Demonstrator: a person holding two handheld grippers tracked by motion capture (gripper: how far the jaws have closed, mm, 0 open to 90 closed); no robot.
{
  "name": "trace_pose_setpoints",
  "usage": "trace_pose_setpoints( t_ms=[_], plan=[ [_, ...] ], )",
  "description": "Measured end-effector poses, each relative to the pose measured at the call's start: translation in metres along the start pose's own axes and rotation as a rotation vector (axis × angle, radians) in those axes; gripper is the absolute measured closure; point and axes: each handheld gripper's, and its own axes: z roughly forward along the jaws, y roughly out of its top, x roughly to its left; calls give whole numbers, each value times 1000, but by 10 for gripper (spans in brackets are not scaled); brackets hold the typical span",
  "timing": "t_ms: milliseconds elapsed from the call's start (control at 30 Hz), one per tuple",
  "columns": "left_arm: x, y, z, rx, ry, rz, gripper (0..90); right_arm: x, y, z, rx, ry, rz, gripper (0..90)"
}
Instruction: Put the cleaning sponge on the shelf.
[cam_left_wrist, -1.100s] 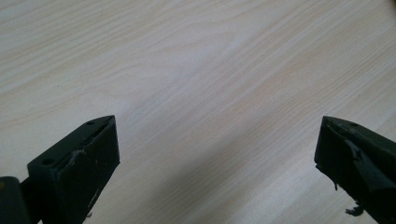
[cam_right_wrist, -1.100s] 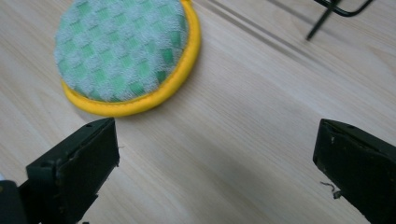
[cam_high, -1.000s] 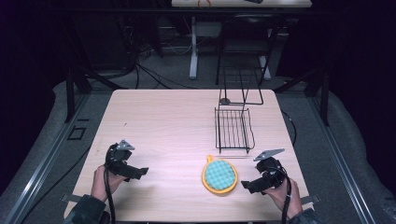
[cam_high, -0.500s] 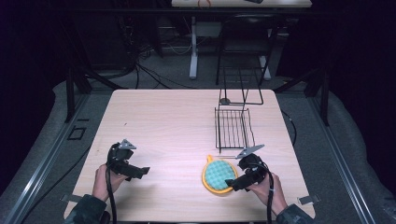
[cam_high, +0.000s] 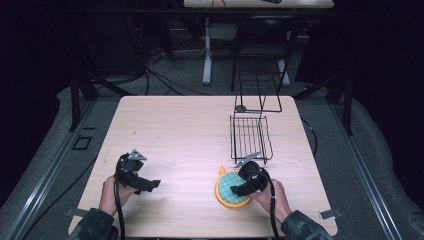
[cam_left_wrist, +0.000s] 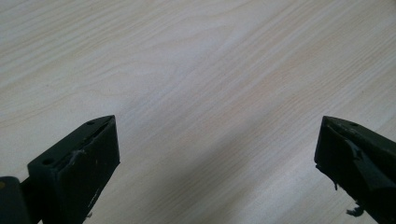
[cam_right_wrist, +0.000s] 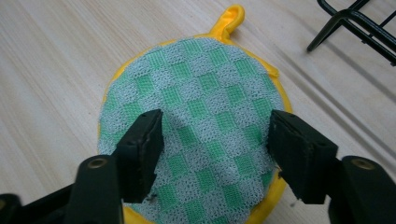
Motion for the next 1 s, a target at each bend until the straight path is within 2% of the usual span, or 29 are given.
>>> trace_pose_setpoints(
  t_ms=[100,200,300,400,533,867,1000],
  plan=[
    [0,0,1,7,2,1,0,0,0,2,15,-6,-10,431],
    [0,-1,1,17,-3,6,0,2,1,4,30,-16,8,464],
    [0,-1,0,10,3,3,0,6,1,4,44,-37,0,504],
    [0,0,0,6,7,1,0,7,0,4,45,-36,5,566],
    [0,0,1,10,2,2,0,5,-2,4,31,-23,23,646],
    [1,0,1,16,-6,1,0,4,-4,4,12,-32,52,862],
    [1,1,2,21,-12,4,0,4,-5,3,-5,-30,58,883]
  ],
)
